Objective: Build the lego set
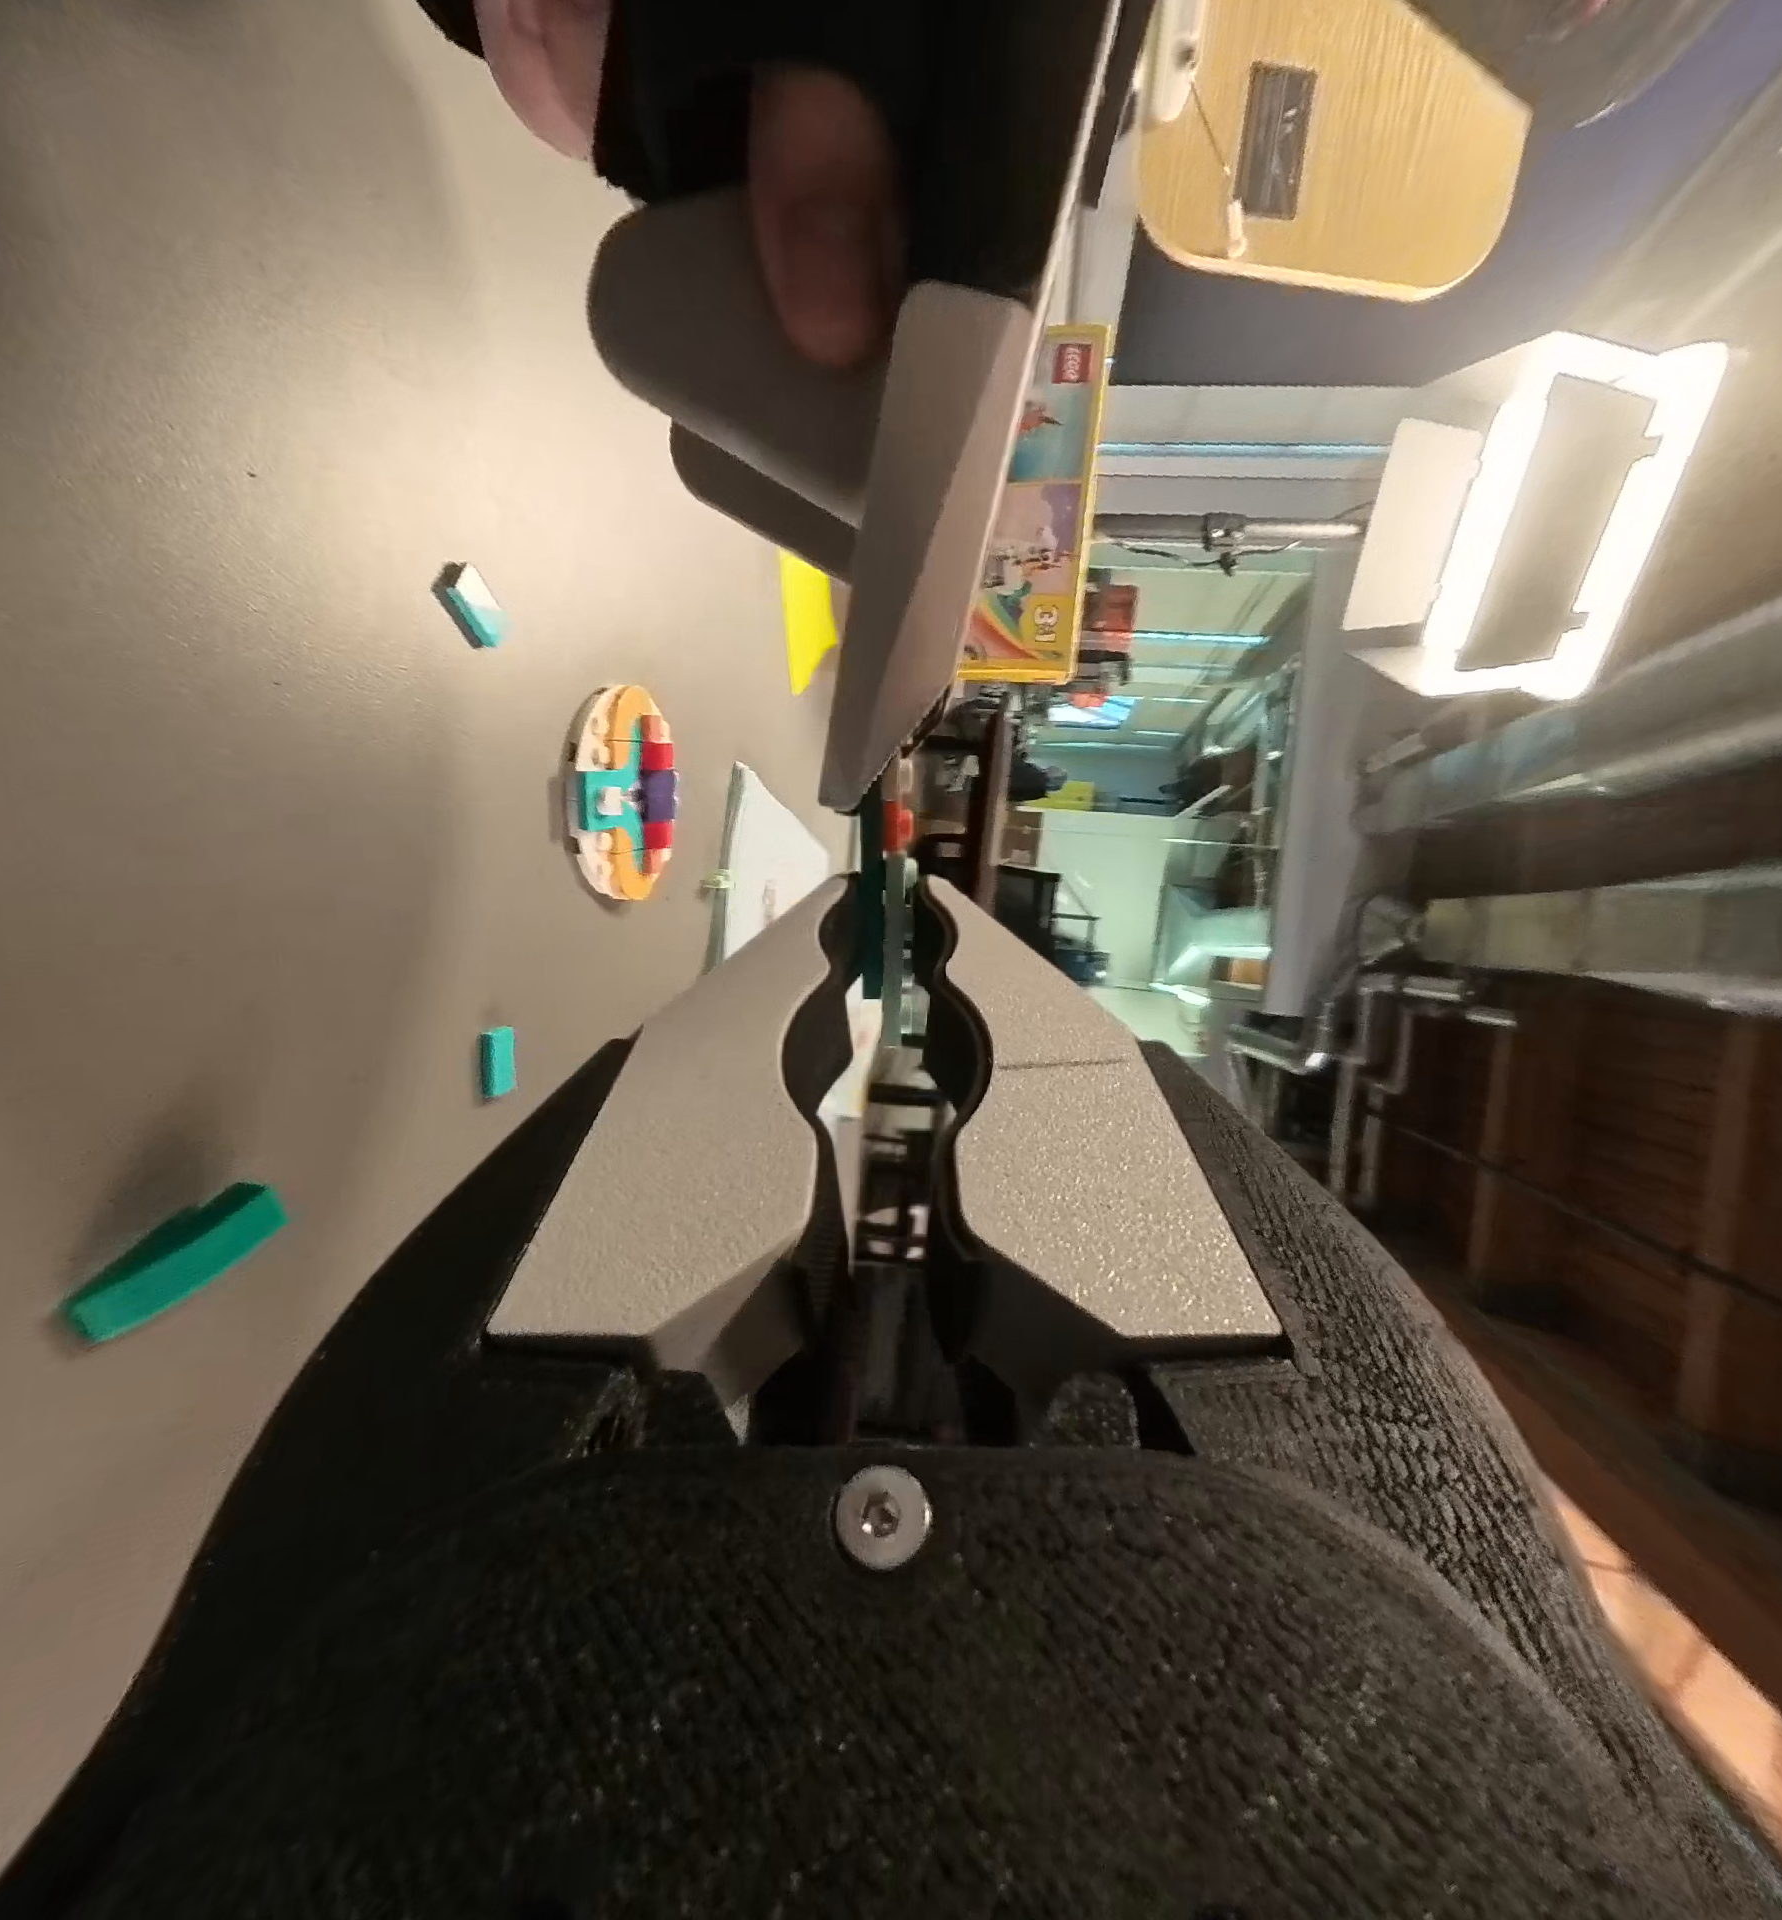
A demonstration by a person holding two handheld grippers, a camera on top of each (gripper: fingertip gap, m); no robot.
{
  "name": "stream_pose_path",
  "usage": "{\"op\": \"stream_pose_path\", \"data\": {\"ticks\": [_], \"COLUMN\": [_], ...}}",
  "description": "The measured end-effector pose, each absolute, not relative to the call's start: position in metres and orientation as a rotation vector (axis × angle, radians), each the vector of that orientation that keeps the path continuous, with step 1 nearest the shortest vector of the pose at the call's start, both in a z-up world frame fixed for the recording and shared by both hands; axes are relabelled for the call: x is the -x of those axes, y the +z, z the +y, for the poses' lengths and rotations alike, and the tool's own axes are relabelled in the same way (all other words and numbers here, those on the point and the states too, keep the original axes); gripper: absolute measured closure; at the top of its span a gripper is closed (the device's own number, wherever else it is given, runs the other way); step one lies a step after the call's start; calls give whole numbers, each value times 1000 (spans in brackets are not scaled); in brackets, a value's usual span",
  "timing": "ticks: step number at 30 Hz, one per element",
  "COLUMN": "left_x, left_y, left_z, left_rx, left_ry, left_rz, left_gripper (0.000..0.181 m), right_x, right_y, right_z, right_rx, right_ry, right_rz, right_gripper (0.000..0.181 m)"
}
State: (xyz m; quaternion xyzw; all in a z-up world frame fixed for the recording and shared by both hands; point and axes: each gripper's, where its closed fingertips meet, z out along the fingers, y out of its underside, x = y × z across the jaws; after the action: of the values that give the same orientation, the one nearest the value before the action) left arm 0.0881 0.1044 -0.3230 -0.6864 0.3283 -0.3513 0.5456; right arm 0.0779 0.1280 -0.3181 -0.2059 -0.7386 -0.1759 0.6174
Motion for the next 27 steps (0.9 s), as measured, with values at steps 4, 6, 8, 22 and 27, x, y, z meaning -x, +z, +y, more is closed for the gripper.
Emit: {"op": "stream_pose_path", "data": {"ticks": [4, 6, 8, 22, 27], "left_x": [-87, -86, -85, -58, -58], "left_y": [-323, -324, -326, -333, -340], "left_z": [106, 107, 109, 125, 126], "left_rx": [1638, 1651, 1662, 1607, 1602], "left_ry": [-840, -835, -831, -373, -172], "left_rz": [753, 746, 738, 809, 906], "left_gripper": [166, 166, 166, 121, 152], "right_x": [-76, -75, -74, -51, -47], "right_y": [-318, -319, -319, -356, -351], "right_z": [130, 132, 133, 135, 128], "right_rx": [436, 422, 405, 844, 902], "right_ry": [-429, -436, -444, 300, 534], "right_rz": [-1711, -1724, -1727, -2009, -2111], "right_gripper": [177, 176, 176, 176, 176]}}
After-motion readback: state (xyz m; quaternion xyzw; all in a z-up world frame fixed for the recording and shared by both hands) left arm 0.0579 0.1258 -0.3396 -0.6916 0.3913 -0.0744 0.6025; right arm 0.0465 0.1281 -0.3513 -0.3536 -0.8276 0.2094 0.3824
